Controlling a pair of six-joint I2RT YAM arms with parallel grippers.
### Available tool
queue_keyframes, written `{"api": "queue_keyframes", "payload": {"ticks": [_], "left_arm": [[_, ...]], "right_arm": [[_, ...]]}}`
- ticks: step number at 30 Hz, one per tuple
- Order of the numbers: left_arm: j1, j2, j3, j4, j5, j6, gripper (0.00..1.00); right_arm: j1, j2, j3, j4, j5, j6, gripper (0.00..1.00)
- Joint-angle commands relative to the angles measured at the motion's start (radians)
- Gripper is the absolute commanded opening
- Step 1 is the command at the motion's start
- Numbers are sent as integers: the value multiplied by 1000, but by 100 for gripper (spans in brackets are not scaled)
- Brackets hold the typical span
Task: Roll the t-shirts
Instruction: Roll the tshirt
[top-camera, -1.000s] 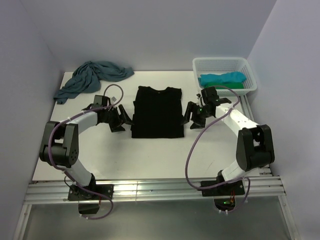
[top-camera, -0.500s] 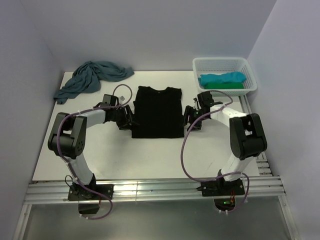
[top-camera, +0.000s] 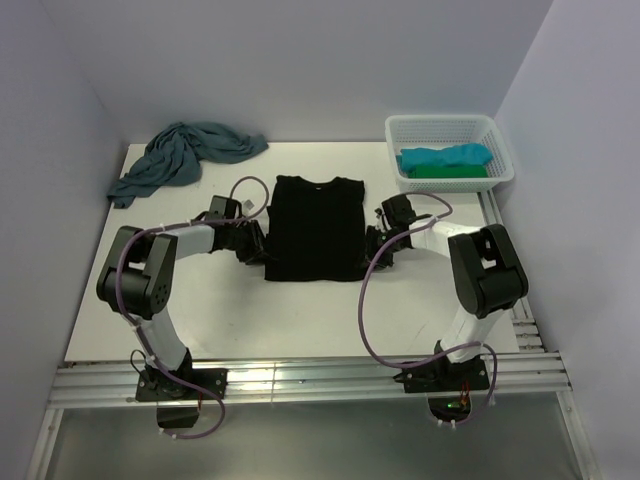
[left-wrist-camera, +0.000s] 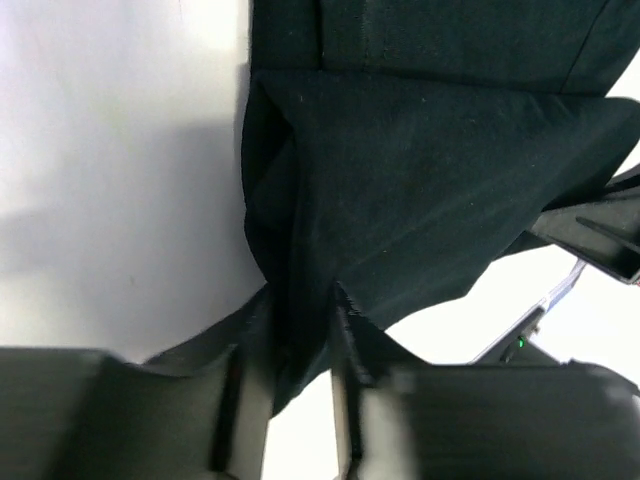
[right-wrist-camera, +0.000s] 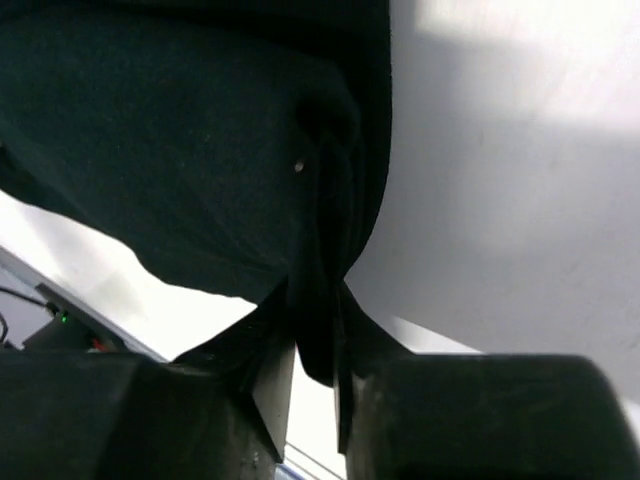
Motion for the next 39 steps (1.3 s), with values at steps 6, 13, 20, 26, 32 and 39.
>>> {"api": "queue_keyframes", "payload": {"ticks": [6, 13, 20, 26, 32, 39], "left_arm": [[-33, -12, -85, -159, -14, 24, 0], [-33, 10, -55, -345, -9, 47, 0], [-33, 17, -4, -399, -9, 38, 1], [-33, 47, 46, -455, -35, 56, 1], [-17, 87, 83, -477, -54, 78, 1], [30, 135, 146, -569, 1, 79, 0]], "right_arm": [[16, -65, -93, -71, 31, 22, 0], [16, -109, -84, -224, -1, 28, 0], [14, -66, -6, -356, -73, 35, 0], [-1, -48, -27, -326, -171, 107, 0], [-4, -48, -104, -252, -246, 193, 0], [-33, -5, -104, -292, -291, 206, 0]]}}
